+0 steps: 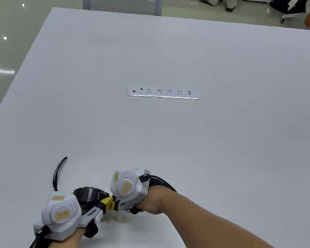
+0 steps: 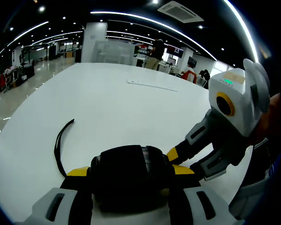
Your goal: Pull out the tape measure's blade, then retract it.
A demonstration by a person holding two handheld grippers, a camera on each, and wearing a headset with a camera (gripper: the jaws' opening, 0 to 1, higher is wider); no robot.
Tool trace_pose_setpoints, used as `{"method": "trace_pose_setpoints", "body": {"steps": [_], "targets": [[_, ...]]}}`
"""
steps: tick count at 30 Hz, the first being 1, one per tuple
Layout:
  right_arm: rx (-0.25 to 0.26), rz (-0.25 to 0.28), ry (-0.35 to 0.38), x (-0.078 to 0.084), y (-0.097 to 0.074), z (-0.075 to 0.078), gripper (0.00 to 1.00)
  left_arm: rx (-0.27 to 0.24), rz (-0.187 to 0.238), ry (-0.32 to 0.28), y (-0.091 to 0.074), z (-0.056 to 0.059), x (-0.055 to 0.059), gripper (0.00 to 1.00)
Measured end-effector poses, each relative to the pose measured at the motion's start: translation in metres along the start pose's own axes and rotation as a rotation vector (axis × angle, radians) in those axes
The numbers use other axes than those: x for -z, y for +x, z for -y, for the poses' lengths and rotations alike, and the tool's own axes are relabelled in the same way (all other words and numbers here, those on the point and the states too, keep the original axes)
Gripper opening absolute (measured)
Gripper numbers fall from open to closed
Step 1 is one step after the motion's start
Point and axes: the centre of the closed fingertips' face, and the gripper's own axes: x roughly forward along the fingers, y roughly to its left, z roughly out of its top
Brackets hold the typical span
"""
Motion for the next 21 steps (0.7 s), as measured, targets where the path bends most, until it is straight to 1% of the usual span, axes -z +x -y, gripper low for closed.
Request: {"method": "trace_pose_setpoints", "body": {"steps": [4,7,9,10,15,21], "targets": [[0.006,0.005,0.006,-0.0005,-0.0003,-0.0007,0.15,-0.001,0.001,-0.001,-0.0001,0.0,-0.0001,0.62],[0.002,-0.002,-0.012,0.0,0.0006,-0.0005,0.14,0.001,0.001,-0.001,-0.0005,0.0001,0.0002,0.62],[-0.003,-0.003,-0.021,-0.0024,0.0014,-0.0007,0.14,0.002,-0.002,-0.002,-0.0005,0.0001,0.0005,0.62],[-0.009,-0.012,-0.035,-0.002,0.0024,-0.0007,0.14,0.003,-0.004,-0.001,-0.0006,0.0003,0.0008,0.62],[-0.015,-0.024,-0.027,-0.0018,0.0017,-0.0012,0.14,0.008,-0.006,-0.005,-0.0008,0.0009,0.0008,0.63],[-0.001,-0.035,-0.041,-0.0012,0.0011,-0.0009,0.15,0.002,-0.001,-0.005,0.0004,0.001,0.0004,0.64]]}}
